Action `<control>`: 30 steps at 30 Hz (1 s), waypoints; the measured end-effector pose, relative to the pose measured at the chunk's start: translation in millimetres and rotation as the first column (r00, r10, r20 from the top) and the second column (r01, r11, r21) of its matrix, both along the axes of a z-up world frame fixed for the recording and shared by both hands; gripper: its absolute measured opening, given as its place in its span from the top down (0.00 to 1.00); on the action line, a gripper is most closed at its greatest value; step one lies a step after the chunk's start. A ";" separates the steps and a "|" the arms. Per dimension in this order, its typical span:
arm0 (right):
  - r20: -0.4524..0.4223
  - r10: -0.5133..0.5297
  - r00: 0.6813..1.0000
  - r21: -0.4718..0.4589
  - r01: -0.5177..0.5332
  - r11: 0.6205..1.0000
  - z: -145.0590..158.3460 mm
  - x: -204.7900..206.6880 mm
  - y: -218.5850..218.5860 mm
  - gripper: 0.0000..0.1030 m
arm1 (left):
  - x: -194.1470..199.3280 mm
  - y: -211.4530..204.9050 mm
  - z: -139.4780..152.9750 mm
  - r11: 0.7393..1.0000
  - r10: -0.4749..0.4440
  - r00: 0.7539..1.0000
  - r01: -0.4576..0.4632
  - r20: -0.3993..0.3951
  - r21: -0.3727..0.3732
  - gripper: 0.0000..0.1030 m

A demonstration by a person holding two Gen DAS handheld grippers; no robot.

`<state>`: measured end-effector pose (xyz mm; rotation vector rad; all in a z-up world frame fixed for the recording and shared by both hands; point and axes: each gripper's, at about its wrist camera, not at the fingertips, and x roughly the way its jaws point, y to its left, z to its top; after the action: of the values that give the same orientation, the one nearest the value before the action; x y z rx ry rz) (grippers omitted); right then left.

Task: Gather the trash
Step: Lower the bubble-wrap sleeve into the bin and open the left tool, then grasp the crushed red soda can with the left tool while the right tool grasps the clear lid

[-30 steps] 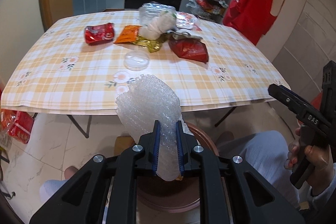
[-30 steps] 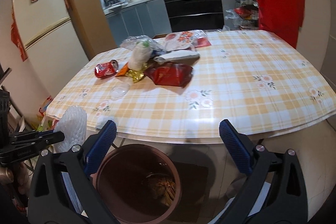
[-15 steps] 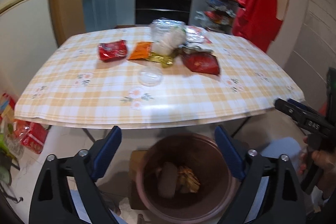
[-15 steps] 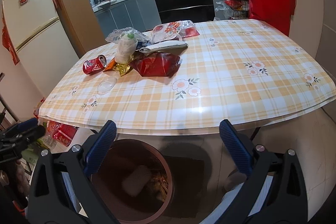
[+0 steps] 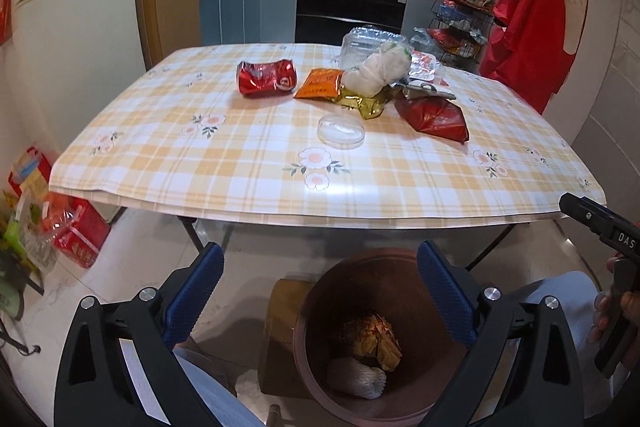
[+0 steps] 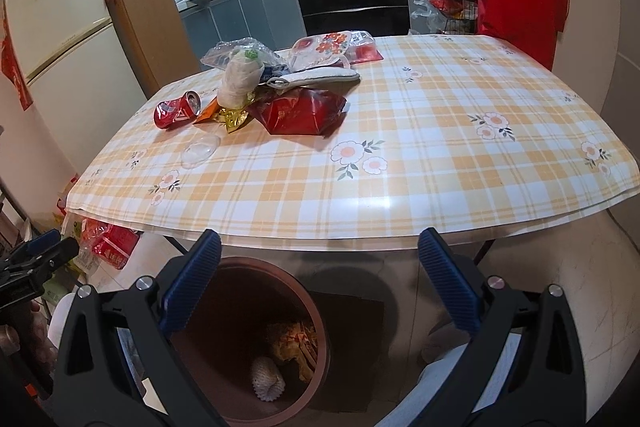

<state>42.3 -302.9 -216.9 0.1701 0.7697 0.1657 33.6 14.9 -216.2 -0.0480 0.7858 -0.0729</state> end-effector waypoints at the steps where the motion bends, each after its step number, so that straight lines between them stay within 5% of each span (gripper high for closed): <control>1: -0.003 0.002 1.000 -0.003 -0.002 1.000 -0.8 0.7 0.8 0.06 | 0.7 1.4 -1.2 1.000 0.003 1.000 -0.003 -0.003 -0.005 0.08; 9: -0.044 -0.001 0.999 0.000 0.001 1.000 -9.4 11.3 0.5 0.06 | 8.9 20.8 -9.0 0.998 0.057 0.998 -0.058 -0.015 -0.028 0.08; 16: 0.012 0.015 1.000 -0.039 -0.014 0.999 14.9 35.9 -3.1 0.06 | 38.3 48.8 -2.0 0.997 0.081 0.997 -0.081 0.004 0.001 0.08; 25: 0.042 0.046 0.998 -0.114 -0.041 0.993 38.5 88.6 -7.6 0.06 | 125.4 80.2 43.1 0.998 0.031 0.994 -0.036 0.103 0.050 0.08; 30: 0.027 0.064 0.998 -0.140 -0.060 0.988 40.2 125.3 -6.6 0.06 | 178.1 74.0 42.1 0.991 -0.001 0.989 -0.018 0.145 0.135 0.08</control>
<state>167.6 -309.5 -176.7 0.0106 0.7528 0.1727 211.6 88.9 -174.2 0.0825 0.6436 -0.0143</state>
